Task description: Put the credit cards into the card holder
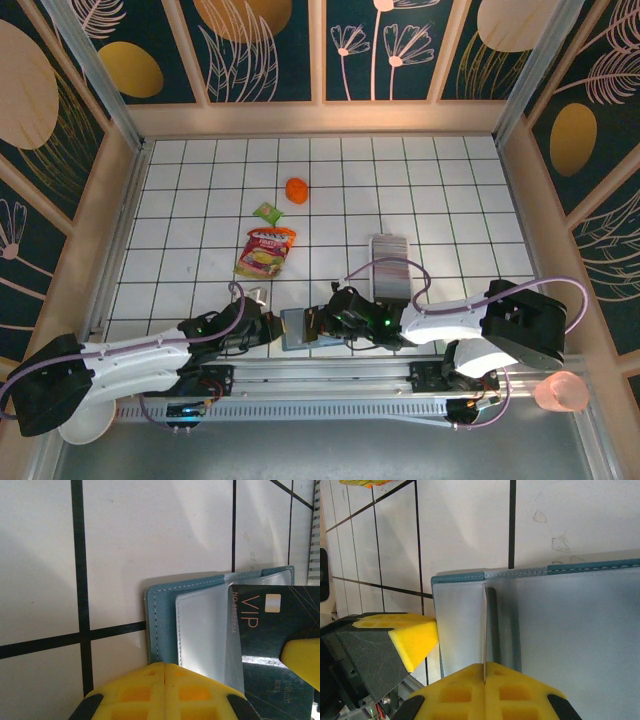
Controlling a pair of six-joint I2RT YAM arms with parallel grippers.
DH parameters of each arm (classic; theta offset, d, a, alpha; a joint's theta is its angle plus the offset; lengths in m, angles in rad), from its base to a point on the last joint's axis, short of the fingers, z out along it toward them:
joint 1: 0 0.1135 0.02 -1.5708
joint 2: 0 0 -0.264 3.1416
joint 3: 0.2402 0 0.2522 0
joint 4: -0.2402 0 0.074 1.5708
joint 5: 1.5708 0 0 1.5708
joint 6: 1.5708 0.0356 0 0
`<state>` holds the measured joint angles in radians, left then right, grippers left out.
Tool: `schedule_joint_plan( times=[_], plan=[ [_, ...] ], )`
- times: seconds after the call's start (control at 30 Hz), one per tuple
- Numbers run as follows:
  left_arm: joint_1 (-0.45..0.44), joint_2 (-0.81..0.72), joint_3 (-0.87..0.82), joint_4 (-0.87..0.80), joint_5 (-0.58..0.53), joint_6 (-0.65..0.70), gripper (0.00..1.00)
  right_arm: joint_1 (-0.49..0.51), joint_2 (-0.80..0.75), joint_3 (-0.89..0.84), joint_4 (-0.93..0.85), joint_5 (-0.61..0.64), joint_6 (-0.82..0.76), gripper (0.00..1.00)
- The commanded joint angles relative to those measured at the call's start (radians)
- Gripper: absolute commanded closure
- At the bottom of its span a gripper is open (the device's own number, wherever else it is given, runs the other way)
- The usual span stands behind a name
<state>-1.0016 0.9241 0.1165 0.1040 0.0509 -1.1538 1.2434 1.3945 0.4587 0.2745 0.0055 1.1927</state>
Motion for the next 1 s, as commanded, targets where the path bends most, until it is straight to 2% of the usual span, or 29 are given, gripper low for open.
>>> schedule_joint_plan(
  times=[0.0, 0.33, 0.6, 0.97],
  plan=[
    [-0.005, 0.013, -0.017, -0.01, -0.008, -0.001, 1.0, 0.01, -0.018, -0.003, -0.059, -0.024, 0.012, 1.0],
    [-0.005, 0.013, -0.02, -0.01, -0.011, 0.002, 1.0, 0.008, -0.027, 0.0, -0.051, -0.038, -0.004, 1.0],
    [-0.005, 0.012, -0.024, -0.015, -0.011, 0.0, 1.0, 0.009, 0.018, -0.005, 0.026, -0.082, -0.002, 1.0],
    [-0.005, 0.012, -0.025, -0.023, -0.018, 0.0, 1.0, 0.011, 0.019, -0.042, 0.111, -0.047, 0.035, 1.0]
  ],
)
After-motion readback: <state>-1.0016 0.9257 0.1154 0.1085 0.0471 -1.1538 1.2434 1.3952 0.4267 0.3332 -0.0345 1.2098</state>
